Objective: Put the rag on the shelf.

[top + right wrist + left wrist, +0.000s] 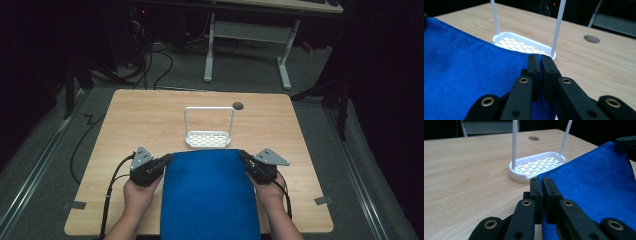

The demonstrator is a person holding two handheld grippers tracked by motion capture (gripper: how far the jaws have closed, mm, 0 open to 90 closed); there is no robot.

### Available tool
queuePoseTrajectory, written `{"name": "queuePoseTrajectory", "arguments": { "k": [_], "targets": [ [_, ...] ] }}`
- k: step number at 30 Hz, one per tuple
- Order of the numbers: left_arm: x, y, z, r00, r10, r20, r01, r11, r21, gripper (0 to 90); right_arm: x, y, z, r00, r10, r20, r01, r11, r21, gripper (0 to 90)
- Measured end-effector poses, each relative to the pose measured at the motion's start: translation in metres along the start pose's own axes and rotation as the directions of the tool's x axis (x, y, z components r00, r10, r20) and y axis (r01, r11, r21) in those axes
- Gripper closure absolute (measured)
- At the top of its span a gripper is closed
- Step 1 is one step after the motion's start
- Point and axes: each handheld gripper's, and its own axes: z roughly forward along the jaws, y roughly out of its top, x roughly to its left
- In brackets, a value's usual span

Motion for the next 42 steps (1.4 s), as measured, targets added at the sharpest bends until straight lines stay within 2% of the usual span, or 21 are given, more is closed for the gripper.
{"name": "queuePoseTrajectory", "arguments": {
  "k": [4, 11, 16, 25, 28, 31, 33, 36, 42],
  "targets": [
    [-0.004, 0.006, -0.008, 0.9999, 0.013, 0.000, -0.013, 0.9991, -0.040, 87.4, 0.003, 0.004, -0.006, 0.9999, -0.010, 0.000, 0.010, 1.000, -0.029, 87.4],
    [-0.012, 0.016, -0.018, 0.9976, 0.066, -0.021, -0.068, 0.9942, -0.083, 87.5, 0.006, 0.012, -0.016, 1.0000, -0.005, -0.003, 0.005, 0.997, -0.074, 87.4],
    [-0.016, 0.022, -0.027, 0.9971, 0.073, -0.021, -0.075, 0.9904, -0.116, 87.6, 0.005, 0.020, -0.025, 1.0000, 0.000, -0.006, 0.000, 0.993, -0.119, 87.4],
    [-0.027, 0.038, -0.044, 0.9955, 0.094, -0.012, -0.095, 0.9784, -0.184, 87.6, 0.009, 0.035, -0.046, 0.9999, 0.005, -0.016, -0.008, 0.981, -0.195, 87.4],
    [-0.032, 0.044, -0.051, 0.9939, 0.108, -0.020, -0.110, 0.9718, -0.209, 87.6, 0.011, 0.041, -0.056, 0.9999, -0.008, -0.009, 0.005, 0.971, -0.240, 87.4],
    [-0.036, 0.048, -0.057, 0.9923, 0.123, -0.020, -0.124, 0.9649, -0.232, 87.6, 0.012, 0.044, -0.060, 0.9999, -0.010, -0.008, 0.008, 0.966, -0.257, 87.4],
    [-0.038, 0.050, -0.060, 0.9925, 0.121, -0.013, -0.121, 0.9611, -0.248, 87.7, 0.015, 0.049, -0.067, 0.9998, -0.019, -0.011, 0.015, 0.959, -0.284, 87.4],
    [-0.040, 0.053, -0.064, 0.9935, 0.114, 0.000, -0.110, 0.9559, -0.272, 87.6, 0.016, 0.052, -0.071, 0.9996, -0.026, -0.011, 0.021, 0.954, -0.298, 87.4],
    [-0.044, 0.058, -0.073, 0.9927, 0.120, 0.000, -0.114, 0.9436, -0.311, 87.7, 0.024, 0.063, -0.087, 0.9986, -0.050, -0.015, 0.042, 0.932, -0.359, 87.4]
  ]
}}
